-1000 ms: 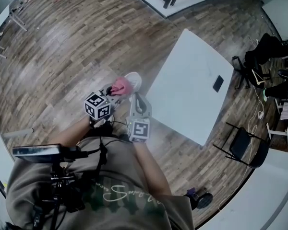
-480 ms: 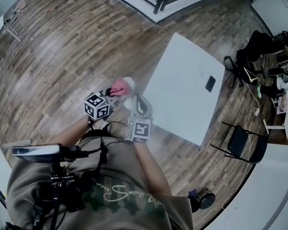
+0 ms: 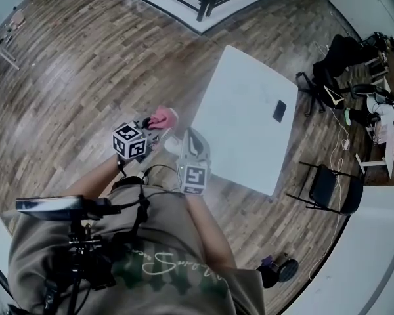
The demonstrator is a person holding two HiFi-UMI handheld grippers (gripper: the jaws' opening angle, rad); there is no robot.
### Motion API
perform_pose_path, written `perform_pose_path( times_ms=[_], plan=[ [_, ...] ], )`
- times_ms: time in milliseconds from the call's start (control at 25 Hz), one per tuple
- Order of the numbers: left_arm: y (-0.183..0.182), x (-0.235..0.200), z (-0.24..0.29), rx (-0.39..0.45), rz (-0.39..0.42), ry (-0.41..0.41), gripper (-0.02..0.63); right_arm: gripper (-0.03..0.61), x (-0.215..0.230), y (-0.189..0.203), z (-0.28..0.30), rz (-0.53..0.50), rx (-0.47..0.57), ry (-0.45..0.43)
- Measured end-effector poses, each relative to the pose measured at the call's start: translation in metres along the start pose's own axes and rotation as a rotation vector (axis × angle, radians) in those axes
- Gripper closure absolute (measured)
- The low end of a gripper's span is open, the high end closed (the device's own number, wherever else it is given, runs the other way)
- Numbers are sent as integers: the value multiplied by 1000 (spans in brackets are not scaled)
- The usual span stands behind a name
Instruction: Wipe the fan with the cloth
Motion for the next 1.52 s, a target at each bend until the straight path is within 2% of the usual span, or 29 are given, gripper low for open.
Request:
perform_pose_path(
  times_ms=[400, 1520],
  plan=[
    [-4, -9, 13, -48, 19, 95, 515, 552, 4, 0, 7, -7, -10, 40],
    [-7, -47, 39, -118, 2, 166, 514, 552, 7, 16, 6, 33, -58, 154]
  ],
)
Point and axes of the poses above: the fingertips, and each gripper's own axes: z forward along the fingers, x to its right, y out of its underside, the point moved 5 cm from there along -z, backward along the fingers
